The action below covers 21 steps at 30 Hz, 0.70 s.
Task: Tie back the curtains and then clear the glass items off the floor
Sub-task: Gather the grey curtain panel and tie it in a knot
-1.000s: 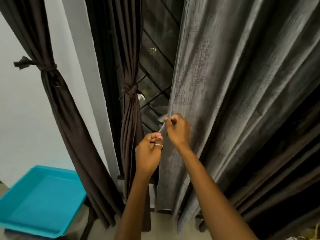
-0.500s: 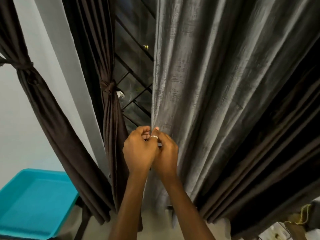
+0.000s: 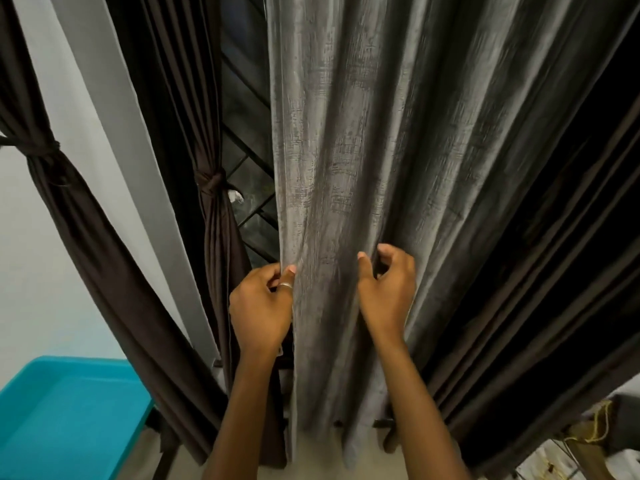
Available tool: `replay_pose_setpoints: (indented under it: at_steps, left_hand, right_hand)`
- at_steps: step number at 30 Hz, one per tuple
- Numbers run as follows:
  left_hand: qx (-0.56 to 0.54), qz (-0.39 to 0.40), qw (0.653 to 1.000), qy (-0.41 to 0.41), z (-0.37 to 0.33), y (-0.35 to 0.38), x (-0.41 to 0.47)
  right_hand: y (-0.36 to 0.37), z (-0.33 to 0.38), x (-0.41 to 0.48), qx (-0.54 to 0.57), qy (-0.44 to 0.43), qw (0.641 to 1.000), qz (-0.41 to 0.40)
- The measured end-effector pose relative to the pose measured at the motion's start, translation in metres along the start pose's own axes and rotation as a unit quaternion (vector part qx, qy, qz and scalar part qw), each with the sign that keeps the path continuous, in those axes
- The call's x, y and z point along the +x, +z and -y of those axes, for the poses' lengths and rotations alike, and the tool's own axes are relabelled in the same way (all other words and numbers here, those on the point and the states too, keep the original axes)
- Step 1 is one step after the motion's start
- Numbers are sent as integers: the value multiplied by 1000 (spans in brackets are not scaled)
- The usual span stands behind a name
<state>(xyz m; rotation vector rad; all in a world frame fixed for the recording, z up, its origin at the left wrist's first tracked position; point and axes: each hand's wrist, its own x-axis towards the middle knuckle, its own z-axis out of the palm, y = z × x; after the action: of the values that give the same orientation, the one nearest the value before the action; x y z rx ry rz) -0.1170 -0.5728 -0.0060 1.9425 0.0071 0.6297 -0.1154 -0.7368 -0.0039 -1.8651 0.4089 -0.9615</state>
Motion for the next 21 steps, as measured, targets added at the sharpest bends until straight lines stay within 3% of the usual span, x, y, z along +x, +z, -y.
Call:
replay_pose_setpoints:
  at_steps: [3, 5, 15, 21]
  left_hand:
    - [-10, 29, 999, 11, 6, -8, 8]
    - [-17, 35, 999, 8, 9, -13, 13]
    - [16, -27, 999, 22, 34, -45, 48]
    - [-2, 18, 998, 57, 34, -28, 49]
  right_hand:
    - [6, 8, 26, -66, 29, 993, 97]
    - [10, 9, 38, -93, 17, 989, 118]
    - [-5, -20, 2, -49, -3, 999, -8]
    - [16, -6, -33, -71, -49, 996, 1]
